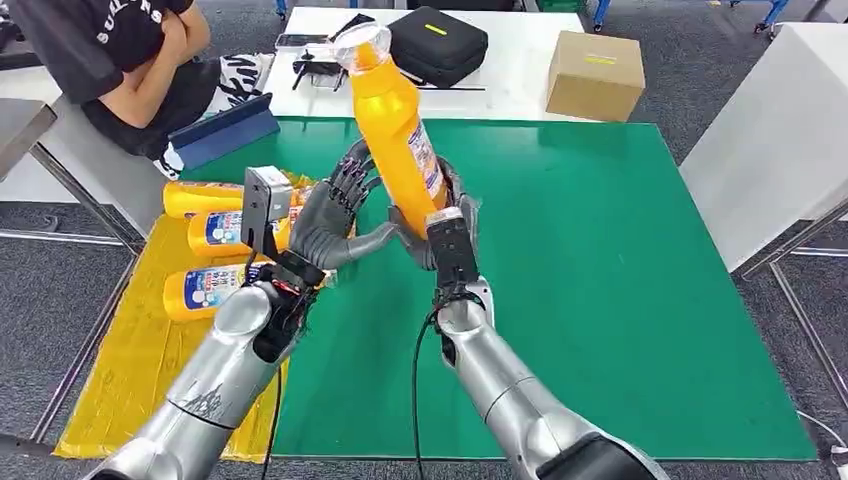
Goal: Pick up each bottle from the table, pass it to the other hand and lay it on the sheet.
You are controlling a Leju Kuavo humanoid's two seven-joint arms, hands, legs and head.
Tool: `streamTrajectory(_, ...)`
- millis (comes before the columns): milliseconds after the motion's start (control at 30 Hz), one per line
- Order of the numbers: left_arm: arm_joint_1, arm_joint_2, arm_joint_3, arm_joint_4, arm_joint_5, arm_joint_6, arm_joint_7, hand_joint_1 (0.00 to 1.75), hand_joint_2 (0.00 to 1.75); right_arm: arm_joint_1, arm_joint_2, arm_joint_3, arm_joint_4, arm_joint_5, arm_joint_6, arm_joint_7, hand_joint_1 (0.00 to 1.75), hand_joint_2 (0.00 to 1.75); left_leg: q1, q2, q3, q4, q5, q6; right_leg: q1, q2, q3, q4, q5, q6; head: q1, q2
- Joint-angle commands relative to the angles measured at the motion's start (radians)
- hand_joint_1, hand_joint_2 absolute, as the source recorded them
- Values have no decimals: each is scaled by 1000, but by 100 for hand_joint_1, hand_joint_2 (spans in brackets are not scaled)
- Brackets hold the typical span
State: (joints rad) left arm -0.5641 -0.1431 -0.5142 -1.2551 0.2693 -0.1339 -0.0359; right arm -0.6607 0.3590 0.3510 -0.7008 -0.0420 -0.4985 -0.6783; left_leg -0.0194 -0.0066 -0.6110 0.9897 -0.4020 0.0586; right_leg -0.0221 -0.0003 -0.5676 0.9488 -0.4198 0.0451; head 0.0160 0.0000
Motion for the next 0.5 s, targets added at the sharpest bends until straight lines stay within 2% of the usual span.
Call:
streamTrajectory(33,-47,4,-58,73,0,16,-4,0,175,-38,-10,119,28,-9,87,-2,175,175,2,1,6,1,-3,-5,1,0,6,0,-3,-3,0,0)
streamTrajectory(267,-53,-8,-57,96,-4,22,-11,0,175,-26,-10,188,9,-25,122,11,175,175,1,1,4,1,-2,-4,1,0,4,0,-2,-3,0,0)
streamTrajectory(367,-59,-16,-49,109,-6,29,-16,0,175,-30,-10,258,24,-10,127,23,175,175,1,0,3,1,-2,-4,1,-1,3,0,-2,-3,0,0)
streamTrajectory(500,-49,-12,-26,101,-13,44,-23,0,175,-32,-10,417,54,-20,107,52,175,175,1,2,5,1,-3,-5,1,1,5,0,-2,-3,0,0)
